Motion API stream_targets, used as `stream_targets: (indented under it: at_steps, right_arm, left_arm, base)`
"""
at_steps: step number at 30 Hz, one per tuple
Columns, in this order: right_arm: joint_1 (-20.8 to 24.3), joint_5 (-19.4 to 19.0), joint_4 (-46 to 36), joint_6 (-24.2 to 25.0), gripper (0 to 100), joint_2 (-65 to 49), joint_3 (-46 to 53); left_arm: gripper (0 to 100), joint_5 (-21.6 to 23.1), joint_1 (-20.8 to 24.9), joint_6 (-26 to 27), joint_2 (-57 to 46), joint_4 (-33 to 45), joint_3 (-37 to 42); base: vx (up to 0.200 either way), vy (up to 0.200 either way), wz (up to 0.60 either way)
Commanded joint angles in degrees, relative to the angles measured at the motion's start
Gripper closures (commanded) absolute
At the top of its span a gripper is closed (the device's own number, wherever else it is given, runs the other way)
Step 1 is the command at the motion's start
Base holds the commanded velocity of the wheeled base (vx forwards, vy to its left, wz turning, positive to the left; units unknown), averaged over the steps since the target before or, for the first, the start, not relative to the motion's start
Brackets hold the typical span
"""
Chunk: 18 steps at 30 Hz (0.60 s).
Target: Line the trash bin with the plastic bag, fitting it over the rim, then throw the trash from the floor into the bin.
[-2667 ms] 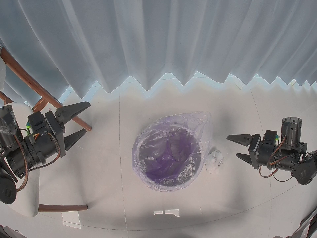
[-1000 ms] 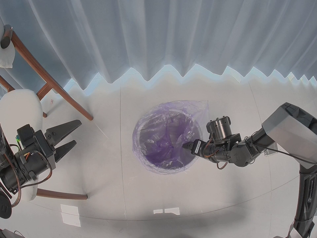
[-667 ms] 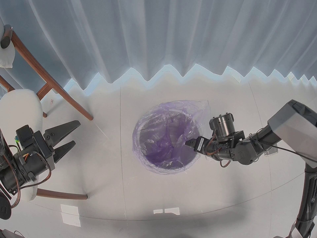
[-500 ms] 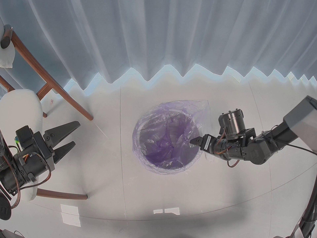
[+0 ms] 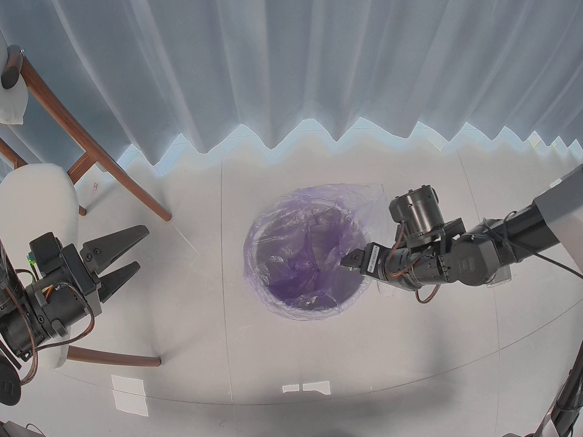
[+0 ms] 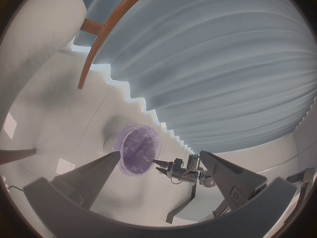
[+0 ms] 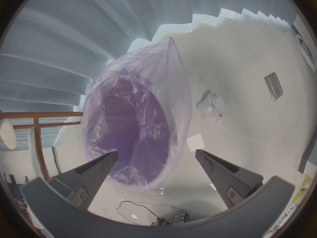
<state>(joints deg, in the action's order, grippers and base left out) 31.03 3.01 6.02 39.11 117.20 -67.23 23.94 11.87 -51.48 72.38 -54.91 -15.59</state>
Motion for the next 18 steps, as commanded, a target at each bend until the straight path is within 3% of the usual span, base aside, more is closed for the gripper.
stream_targets:
  at_steps: [1, 4, 18]
  right_arm:
    - [1.2, 2.2, -8.5, -0.3, 0, 7.1, -10.4]
    - [1.2, 2.6, -14.0, -0.3, 0, 9.1, -12.9]
    - [1.5, 5.0, -14.2, -1.1, 0, 14.1, -20.2]
  left_arm:
    - [0, 0.0, 0.0, 0.0, -0.2, 0.0, 0.4]
    - [0, -0.1, -0.1, 0.0, -0.4, 0.0, 0.7]
    - [0, -0.1, -0.1, 0.0, -0.7, 0.0, 1.2]
  base:
    - [0.0, 0.0, 0.0]
    - [0.0, 0.0, 0.0]
    - [0.0, 0.0, 0.0]
